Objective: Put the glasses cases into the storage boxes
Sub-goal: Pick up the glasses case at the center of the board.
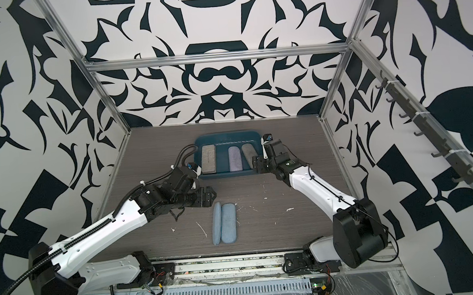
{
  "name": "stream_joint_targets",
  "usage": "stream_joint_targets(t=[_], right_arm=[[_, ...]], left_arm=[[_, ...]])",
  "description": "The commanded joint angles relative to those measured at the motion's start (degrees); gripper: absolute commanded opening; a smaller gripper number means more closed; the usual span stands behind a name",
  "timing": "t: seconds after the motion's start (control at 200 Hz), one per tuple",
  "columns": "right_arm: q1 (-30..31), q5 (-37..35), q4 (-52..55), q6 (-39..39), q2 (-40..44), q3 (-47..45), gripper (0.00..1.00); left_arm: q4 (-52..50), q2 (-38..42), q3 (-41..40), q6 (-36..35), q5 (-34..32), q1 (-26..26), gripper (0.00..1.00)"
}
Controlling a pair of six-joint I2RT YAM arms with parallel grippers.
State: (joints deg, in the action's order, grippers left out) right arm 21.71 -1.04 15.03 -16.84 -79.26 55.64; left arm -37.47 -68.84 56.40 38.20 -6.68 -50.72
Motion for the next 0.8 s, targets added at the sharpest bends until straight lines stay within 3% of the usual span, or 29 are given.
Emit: stream_joint_targets(t=[0.0, 0.145, 0.35, 0.795], right_arm=[[-0.2, 0.7, -0.5, -0.7, 1.1, 1.5, 0.83], [-0.2, 0.5, -0.3, -0.8, 2.1, 1.0, 0.82], [-0.2, 0.3, -0.5, -1.0, 2.7, -0.2, 0.82], [-0.2, 0.5, -1.3, -1.2, 3.0, -1.0, 0.82]], left_arm=[[1.5, -1.3, -3.9, 3.5, 1.2, -0.6, 0.93], [8.6, -3.5, -9.1, 5.3, 5.7, -0.7, 0.93], [12.0, -9.9, -9.7, 6.1, 7.7, -2.2, 0.93], [11.9, -15.6, -8.8, 7.9, 9.0, -6.3, 0.88]])
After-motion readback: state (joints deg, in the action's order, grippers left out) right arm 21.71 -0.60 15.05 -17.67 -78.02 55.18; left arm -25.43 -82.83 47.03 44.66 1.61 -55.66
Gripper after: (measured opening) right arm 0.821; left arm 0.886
